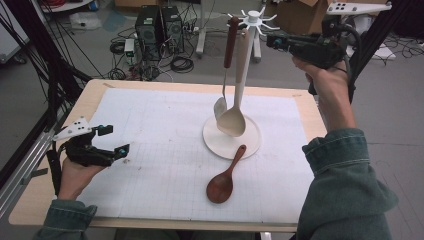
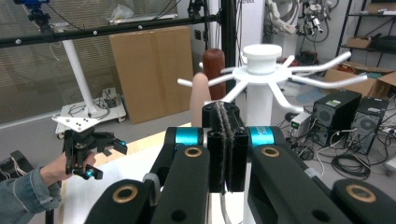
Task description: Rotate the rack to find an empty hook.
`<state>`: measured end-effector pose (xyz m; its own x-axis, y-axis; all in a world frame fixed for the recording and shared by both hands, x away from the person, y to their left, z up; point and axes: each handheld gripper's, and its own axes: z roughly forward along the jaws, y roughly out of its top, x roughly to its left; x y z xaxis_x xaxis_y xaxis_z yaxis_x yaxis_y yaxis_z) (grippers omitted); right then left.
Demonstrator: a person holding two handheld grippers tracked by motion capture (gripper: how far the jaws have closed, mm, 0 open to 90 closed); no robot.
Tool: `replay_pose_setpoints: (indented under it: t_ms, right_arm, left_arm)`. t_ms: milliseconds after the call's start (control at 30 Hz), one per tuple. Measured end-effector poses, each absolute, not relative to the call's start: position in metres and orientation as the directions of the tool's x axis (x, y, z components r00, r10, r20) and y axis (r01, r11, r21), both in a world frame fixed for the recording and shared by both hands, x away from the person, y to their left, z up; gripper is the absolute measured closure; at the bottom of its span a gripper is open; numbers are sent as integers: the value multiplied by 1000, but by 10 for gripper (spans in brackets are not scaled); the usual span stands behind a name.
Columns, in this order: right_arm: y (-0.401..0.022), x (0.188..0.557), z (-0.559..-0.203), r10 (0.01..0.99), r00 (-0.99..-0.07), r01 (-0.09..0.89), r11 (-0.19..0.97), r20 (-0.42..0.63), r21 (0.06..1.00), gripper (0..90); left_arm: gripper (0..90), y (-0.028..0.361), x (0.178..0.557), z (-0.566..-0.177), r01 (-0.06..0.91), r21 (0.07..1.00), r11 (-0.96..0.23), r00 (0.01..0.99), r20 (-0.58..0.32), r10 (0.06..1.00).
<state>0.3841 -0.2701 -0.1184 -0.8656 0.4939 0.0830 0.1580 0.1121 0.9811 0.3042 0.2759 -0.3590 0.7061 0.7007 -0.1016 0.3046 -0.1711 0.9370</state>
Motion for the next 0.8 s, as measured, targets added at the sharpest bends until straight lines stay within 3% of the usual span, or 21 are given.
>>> replay_pose_setpoints:
  t_ms: [800]
  right_arm:
    - [-246,379,-111,513,-857,146,154,47,977,900]
  left_arm:
    - [24,274,303,-357,301,937,-178,707,-93,701]
